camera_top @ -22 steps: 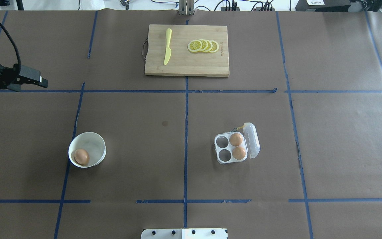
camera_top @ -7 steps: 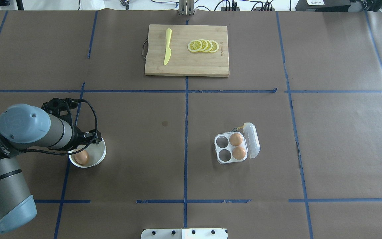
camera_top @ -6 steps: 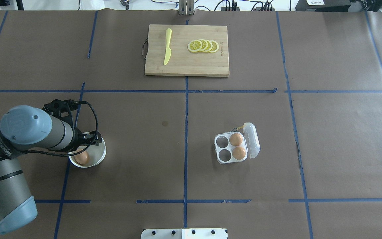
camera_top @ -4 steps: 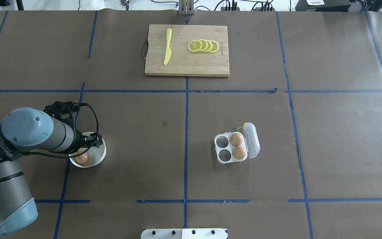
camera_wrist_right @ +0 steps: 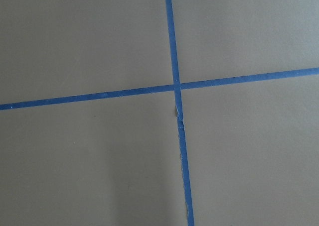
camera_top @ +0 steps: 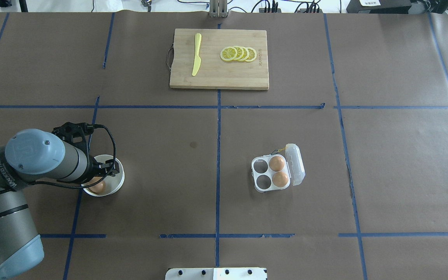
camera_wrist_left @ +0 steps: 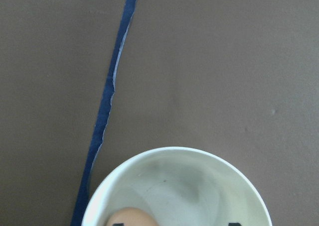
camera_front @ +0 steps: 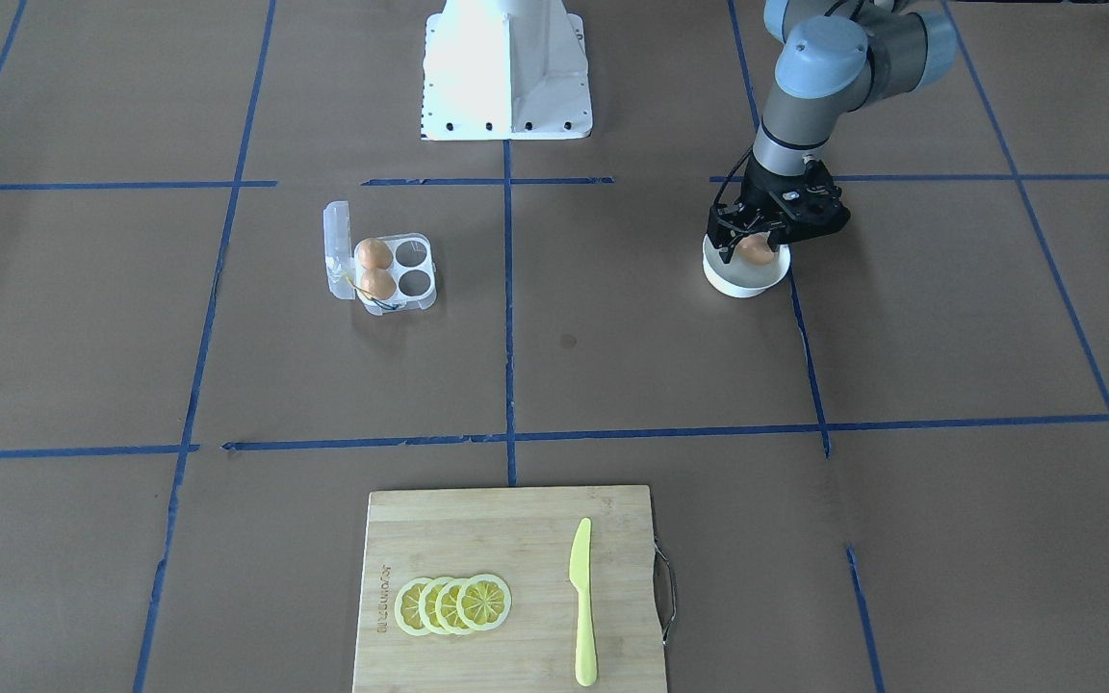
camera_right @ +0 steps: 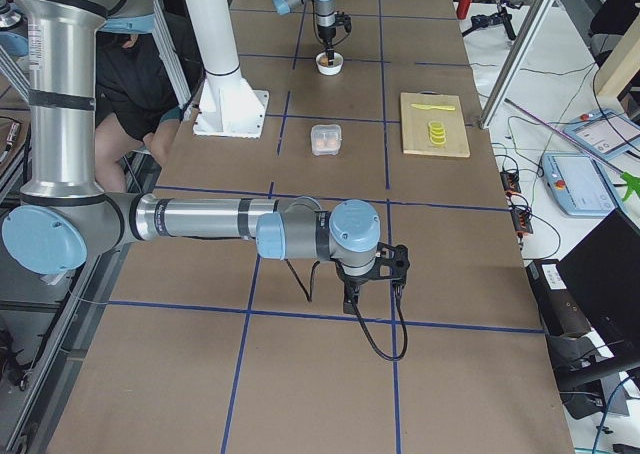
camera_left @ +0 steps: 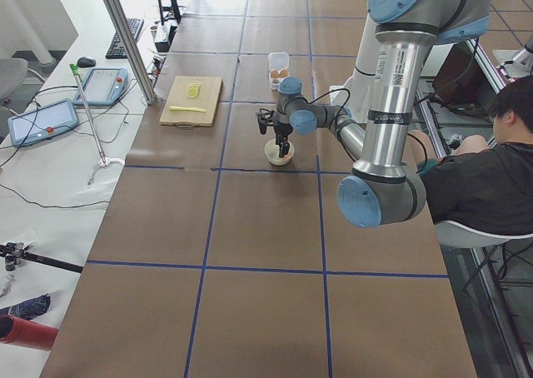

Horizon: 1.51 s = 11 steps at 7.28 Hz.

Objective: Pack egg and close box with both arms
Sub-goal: 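Lower the left gripper into the bowl and close on the egg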

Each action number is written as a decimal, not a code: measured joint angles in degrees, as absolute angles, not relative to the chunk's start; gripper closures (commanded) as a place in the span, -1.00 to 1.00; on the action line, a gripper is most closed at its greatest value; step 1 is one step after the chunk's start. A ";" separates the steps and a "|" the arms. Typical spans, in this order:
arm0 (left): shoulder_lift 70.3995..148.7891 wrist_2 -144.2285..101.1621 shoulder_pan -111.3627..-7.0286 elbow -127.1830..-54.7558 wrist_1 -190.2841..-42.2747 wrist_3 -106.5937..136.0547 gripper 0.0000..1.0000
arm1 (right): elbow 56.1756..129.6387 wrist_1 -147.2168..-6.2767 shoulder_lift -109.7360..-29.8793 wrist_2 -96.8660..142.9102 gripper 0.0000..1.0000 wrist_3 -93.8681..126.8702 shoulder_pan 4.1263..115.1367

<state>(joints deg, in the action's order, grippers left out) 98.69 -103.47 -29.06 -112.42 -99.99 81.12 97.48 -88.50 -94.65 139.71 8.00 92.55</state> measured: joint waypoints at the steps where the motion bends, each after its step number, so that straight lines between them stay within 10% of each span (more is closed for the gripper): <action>1: 98.69 -103.46 -28.92 -112.48 -99.19 81.12 -0.52 | 97.48 -88.50 -94.65 139.73 -1.00 8.01 92.55; 11: 99.34 -103.36 -28.04 -110.91 -98.70 81.04 -0.42 | 97.24 -88.51 -94.57 139.66 -1.00 8.00 92.55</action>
<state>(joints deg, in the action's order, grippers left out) 99.34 -103.36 -28.04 -110.91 -98.70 81.04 97.24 -88.51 -94.57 139.66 8.00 92.55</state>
